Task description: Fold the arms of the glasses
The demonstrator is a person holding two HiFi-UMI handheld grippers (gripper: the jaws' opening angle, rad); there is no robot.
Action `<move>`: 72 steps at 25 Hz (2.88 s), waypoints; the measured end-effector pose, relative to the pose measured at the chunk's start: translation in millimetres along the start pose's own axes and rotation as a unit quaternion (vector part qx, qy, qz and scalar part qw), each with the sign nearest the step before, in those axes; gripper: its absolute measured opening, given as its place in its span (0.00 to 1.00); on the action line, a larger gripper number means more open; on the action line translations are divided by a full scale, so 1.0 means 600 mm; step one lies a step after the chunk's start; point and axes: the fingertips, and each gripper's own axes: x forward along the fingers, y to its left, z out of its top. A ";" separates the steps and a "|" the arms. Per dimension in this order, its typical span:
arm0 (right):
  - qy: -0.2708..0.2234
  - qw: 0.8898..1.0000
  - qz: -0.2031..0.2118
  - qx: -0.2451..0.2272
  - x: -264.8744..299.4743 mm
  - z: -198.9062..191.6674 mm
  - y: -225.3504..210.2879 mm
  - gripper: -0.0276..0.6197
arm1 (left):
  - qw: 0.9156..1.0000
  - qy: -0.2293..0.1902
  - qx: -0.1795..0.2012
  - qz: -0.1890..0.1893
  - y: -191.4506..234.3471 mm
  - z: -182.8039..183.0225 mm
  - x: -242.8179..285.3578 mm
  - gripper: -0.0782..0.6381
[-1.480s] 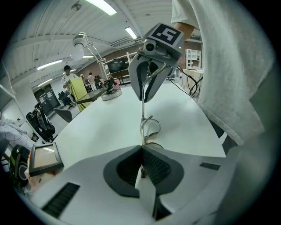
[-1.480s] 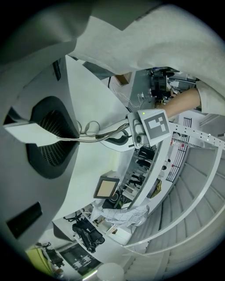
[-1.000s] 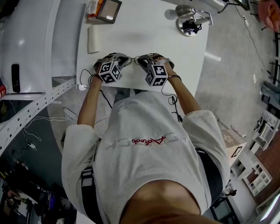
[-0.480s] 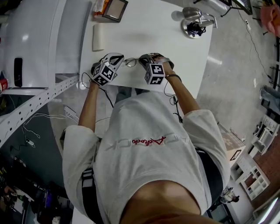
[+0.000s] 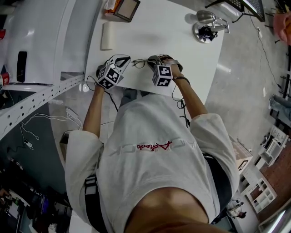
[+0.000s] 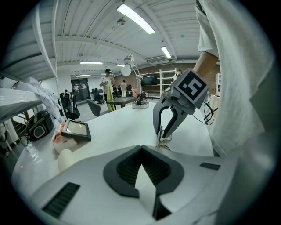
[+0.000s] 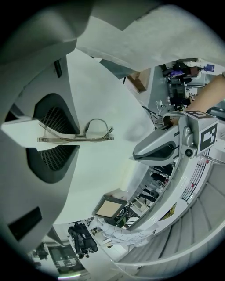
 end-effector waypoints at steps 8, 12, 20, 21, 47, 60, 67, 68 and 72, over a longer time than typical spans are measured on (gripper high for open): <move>-0.015 0.999 -0.039 0.009 -0.018 0.013 -0.025 0.25 | 1.000 -0.007 0.009 0.007 0.004 0.017 -0.004 0.15; -0.033 0.996 -0.056 0.058 -0.038 0.012 -0.034 0.25 | 1.000 -0.016 0.005 0.012 -0.002 0.033 -0.001 0.15; -0.059 0.986 -0.095 0.123 -0.079 -0.009 -0.043 0.09 | 0.999 -0.030 -0.017 0.012 -0.027 0.068 0.007 0.15; -0.064 0.985 -0.097 0.127 -0.084 -0.009 -0.044 0.09 | 0.999 -0.034 -0.022 0.014 -0.028 0.077 0.006 0.15; -0.431 0.764 -0.143 0.459 -0.276 -0.022 -0.119 0.09 | 0.931 -0.227 -0.261 0.115 -0.043 0.186 -0.020 0.15; -0.380 0.811 -0.204 0.396 -0.319 -0.002 -0.032 0.09 | 0.936 -0.237 -0.231 0.121 -0.115 0.170 -0.079 0.15; -0.364 0.816 -0.230 0.386 -0.342 0.012 0.075 0.09 | 0.933 -0.250 -0.230 0.119 -0.212 0.137 -0.137 0.15; -0.361 0.817 -0.234 0.385 -0.344 0.015 0.093 0.09 | 0.933 -0.252 -0.229 0.118 -0.227 0.132 -0.145 0.15; -0.356 0.818 -0.243 0.380 -0.358 0.026 0.167 0.09 | 0.934 -0.255 -0.221 0.117 -0.289 0.114 -0.175 0.15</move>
